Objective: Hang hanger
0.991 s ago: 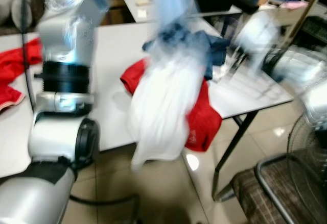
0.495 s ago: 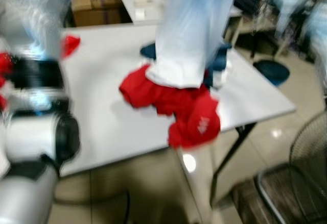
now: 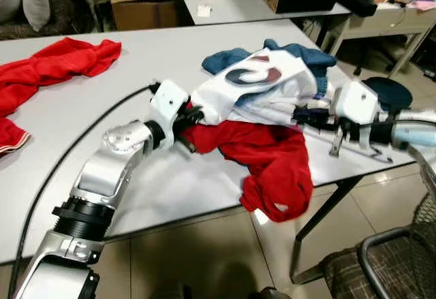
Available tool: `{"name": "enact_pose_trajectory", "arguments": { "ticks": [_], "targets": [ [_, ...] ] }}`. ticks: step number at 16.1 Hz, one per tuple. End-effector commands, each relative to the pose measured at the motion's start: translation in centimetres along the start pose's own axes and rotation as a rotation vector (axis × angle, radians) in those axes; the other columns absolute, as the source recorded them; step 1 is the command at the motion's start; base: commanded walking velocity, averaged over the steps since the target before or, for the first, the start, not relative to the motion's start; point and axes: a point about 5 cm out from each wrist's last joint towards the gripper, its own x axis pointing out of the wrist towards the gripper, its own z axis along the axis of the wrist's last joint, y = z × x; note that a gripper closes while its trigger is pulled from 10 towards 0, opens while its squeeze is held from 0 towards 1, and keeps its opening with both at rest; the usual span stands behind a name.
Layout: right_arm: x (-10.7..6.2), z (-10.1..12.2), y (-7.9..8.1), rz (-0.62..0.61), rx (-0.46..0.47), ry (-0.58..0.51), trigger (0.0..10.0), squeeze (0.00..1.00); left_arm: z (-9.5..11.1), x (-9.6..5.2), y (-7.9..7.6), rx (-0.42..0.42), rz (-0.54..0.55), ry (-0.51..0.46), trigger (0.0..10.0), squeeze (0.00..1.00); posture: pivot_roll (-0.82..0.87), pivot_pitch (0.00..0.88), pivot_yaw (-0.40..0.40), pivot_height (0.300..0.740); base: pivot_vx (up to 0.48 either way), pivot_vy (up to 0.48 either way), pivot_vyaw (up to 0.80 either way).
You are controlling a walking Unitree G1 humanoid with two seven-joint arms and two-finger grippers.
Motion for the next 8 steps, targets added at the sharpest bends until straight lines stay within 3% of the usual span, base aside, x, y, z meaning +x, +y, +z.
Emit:
{"name": "enact_pose_trajectory", "arguments": {
  "ticks": [1, 2, 3, 4, 8],
  "targets": [
    [-1.3, 0.5, 0.4, 0.019, -0.028, 0.011, 10.0, 0.00, -0.5, -0.1, -0.1, 0.030, -0.014, 0.053, 10.0, 0.01, 0.03, 0.000, -0.013, 0.740, 0.000, 0.000, 0.00],
    [-2.3, 0.3, 1.5, 0.060, -0.006, 0.047, 10.0, 0.00, -1.6, -0.2, -0.4, 0.045, -0.014, 0.107, 10.0, 0.89, 0.03, 0.000, -0.011, 0.740, 0.000, 0.000, 0.00],
    [-2.7, 0.4, 1.9, 0.073, 0.006, 0.055, 10.0, 0.00, -1.9, -0.3, -0.5, 0.029, -0.016, 0.124, 10.0, 1.00, 0.03, 0.000, -0.011, 0.740, 0.000, 0.000, 0.00],
    [-4.4, 1.0, 2.5, 0.107, 0.051, 0.069, 10.0, 0.00, -2.0, -0.5, -0.3, -0.007, -0.012, 0.134, 10.0, 1.00, 0.02, 0.000, -0.006, 0.740, 0.000, 0.000, 0.00],
    [-7.5, 1.6, 2.3, 0.113, 0.088, 0.118, 10.0, 0.00, -2.5, -0.8, 1.1, 0.000, 0.059, 0.156, 10.0, 1.00, 0.02, 0.000, 0.005, 0.740, 0.000, 0.000, 0.00]
  ]
}}
